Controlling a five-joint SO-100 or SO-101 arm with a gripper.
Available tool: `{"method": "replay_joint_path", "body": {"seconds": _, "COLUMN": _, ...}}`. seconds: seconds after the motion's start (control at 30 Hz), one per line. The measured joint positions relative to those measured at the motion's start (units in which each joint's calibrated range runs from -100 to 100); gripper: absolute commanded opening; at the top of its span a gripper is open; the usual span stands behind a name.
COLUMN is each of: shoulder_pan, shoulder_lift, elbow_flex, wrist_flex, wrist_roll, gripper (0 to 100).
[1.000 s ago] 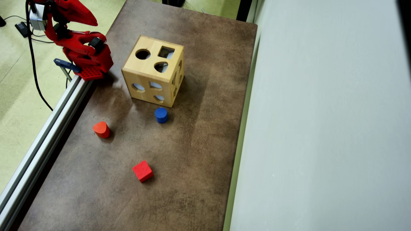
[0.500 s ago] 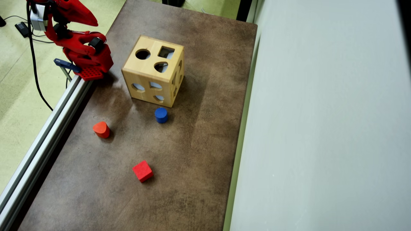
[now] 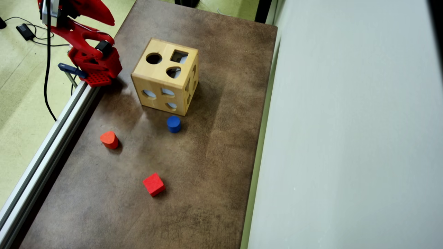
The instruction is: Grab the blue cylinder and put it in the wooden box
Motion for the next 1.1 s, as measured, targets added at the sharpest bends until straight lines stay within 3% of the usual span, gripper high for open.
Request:
{"method": "replay_joint_path", "body": {"seconds": 0.2, "shoulder_pan": 0.4, "shoulder_lift": 17.7, "elbow_flex": -2.3, "wrist_flex": 0.0, "wrist_roll": 0.0, "gripper": 3}}
{"method": "replay_joint_path", "body": {"seconds": 0.33, "shoulder_pan": 6.1, "shoulder_lift": 25.8, "elbow_flex": -2.3, "wrist_flex": -0.6, "wrist_roll": 0.0, "gripper": 3}}
{"method": "replay_joint_path", "body": {"seconds": 0.6, "shoulder_pan": 16.9, "shoulder_lift": 41.8, "elbow_flex": -2.3, "wrist_flex": -14.3, "wrist_roll": 0.1, "gripper": 3}}
{"method": "replay_joint_path", "body": {"seconds": 0.9, "shoulder_pan": 15.8, "shoulder_lift": 62.5, "elbow_flex": -2.3, "wrist_flex": -18.1, "wrist_roll": 0.1, "gripper": 3}}
{"method": "replay_joint_path", "body": {"seconds": 1.1, "shoulder_pan": 10.2, "shoulder_lift": 65.4, "elbow_flex": -2.3, "wrist_flex": -18.2, "wrist_roll": 2.0, "gripper": 3}}
